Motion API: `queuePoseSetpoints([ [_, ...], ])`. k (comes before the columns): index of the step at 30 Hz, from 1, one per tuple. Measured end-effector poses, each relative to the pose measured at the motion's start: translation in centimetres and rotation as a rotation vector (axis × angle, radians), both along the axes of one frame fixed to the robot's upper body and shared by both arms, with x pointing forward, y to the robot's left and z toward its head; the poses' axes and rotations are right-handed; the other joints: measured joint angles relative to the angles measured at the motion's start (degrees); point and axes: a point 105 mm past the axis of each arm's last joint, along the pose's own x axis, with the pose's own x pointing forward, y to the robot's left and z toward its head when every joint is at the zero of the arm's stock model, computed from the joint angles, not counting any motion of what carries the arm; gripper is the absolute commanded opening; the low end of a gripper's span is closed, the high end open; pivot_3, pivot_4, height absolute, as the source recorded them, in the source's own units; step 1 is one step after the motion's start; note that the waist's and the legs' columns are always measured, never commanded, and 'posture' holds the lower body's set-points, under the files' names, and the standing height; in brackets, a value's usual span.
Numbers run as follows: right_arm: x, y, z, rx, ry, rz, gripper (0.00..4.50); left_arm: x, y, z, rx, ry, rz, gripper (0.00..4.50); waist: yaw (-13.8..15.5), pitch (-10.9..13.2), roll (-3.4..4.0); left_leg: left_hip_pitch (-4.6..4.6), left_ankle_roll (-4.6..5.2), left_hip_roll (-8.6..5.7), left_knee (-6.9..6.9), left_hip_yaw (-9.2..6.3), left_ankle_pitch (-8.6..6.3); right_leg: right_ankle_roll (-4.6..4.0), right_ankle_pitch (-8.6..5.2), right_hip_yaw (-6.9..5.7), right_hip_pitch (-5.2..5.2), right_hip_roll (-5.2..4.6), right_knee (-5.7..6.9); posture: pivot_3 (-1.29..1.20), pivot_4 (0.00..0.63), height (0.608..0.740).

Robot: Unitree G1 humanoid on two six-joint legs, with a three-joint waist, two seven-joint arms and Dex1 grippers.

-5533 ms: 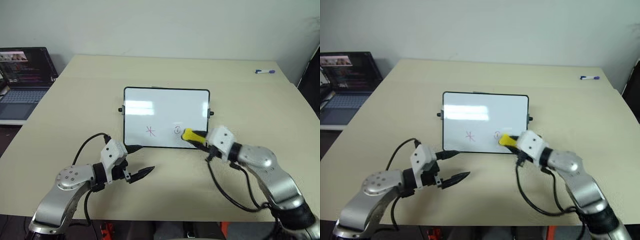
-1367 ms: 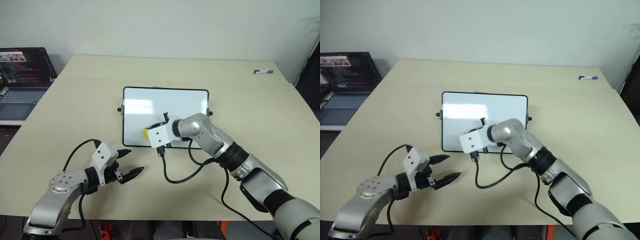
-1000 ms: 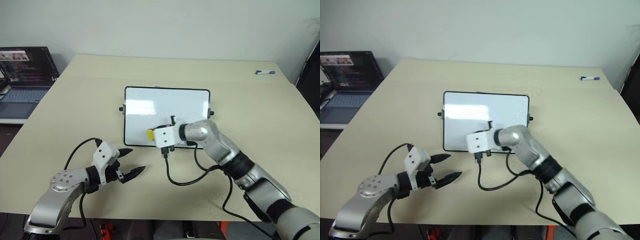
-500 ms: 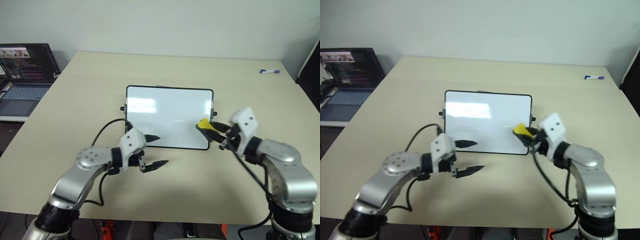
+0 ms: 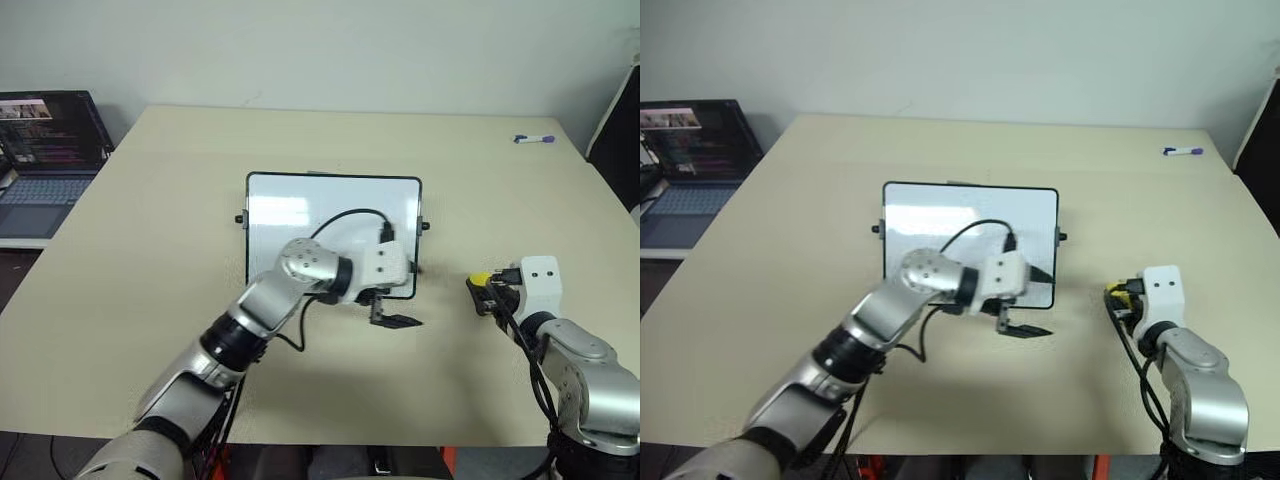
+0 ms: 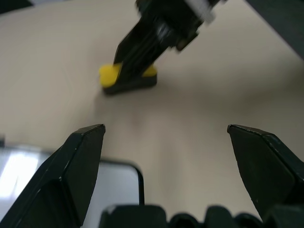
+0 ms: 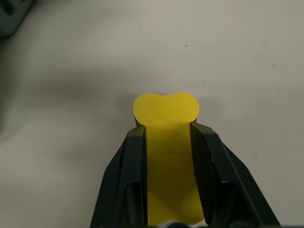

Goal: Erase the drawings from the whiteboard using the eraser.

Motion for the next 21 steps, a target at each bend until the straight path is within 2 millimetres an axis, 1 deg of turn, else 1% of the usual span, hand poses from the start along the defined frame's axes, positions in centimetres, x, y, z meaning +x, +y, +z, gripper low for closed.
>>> queuePoseSetpoints([
  [4,0.7,-0.3,-0.6,0.053,0.01,-0.048,0.97,0.5,0.4,-0.8,0.041,-0.019,0.015,4.5,-0.26,0.0,0.01,0.05,0.0,0.07,-0.01,-0.08,0.0,0.0,0.0,-0.03,0.0,0.0,0.07,0.0,0.15,0.74],
  [6,1.2,-0.6,-0.6,0.07,0.005,-0.068,1.68,0.7,0.6,-1.1,0.052,-0.036,0.018,4.5,-0.27,0.0,0.01,0.05,0.0,0.06,0.0,-0.08,0.0,-0.01,0.0,-0.03,0.0,0.03,0.08,0.0,0.15,0.74],
  [7,1.4,-0.7,-0.6,0.076,0.001,-0.076,1.92,0.7,0.7,-1.2,0.055,-0.041,0.02,4.5,-0.24,0.0,0.02,0.05,0.0,0.03,0.0,-0.06,0.0,-0.01,0.0,-0.03,0.01,0.03,0.09,0.0,0.15,0.74],
  [11,1.8,-1.1,-1.3,0.091,0.012,-0.089,3.28,0.7,1.2,-2.1,0.062,-0.023,0.044,4.5,-0.12,0.0,0.02,0.01,0.0,0.0,0.01,-0.03,0.0,-0.1,0.06,-0.01,0.0,0.0,0.05,0.0,0.15,0.74],
  [14,2.0,-1.3,-1.0,0.08,-0.007,-0.084,4.37,0.8,1.5,-2.5,0.054,-0.01,0.077,4.5,-0.11,0.0,0.03,-0.01,0.0,0.0,0.0,-0.03,0.0,-0.11,0.06,-0.01,-0.01,-0.01,0.05,0.0,0.15,0.74],
  [15,2.1,-1.3,-0.9,0.078,-0.015,-0.081,4.48,0.9,1.7,-2.5,0.046,-0.008,0.09,4.5,-0.12,0.0,0.02,-0.01,0.0,0.01,0.01,-0.04,0.0,-0.1,0.06,-0.01,0.0,-0.01,0.05,0.0,0.15,0.74],
  [18,2.2,-1.1,-0.4,0.068,-0.04,-0.064,4.48,1.3,2.4,-2.3,-0.007,0.011,0.168,4.5,-0.24,0.0,0.03,0.02,0.0,0.04,0.01,-0.04,0.0,-0.09,0.05,0.0,0.0,-0.01,0.08,0.0,0.15,0.74],
  [19,2.3,-1.1,-0.1,0.059,-0.059,-0.055,4.48,1.5,2.8,-2.2,-0.028,0.024,0.2,4.5,-0.25,0.0,0.03,0.02,0.0,0.05,0.01,-0.05,0.0,-0.08,0.05,-0.01,-0.01,-0.01,0.09,0.0,0.15,0.74],
  [21,2.2,-0.5,1.6,0.044,-0.132,-0.005,4.48,1.8,4.1,-1.7,-0.096,0.062,0.279,4.5,-0.29,0.01,0.06,0.03,0.0,0.09,0.0,-0.06,0.0,-0.08,0.05,-0.01,-0.01,-0.05,0.09,0.0,0.15,0.74],
])
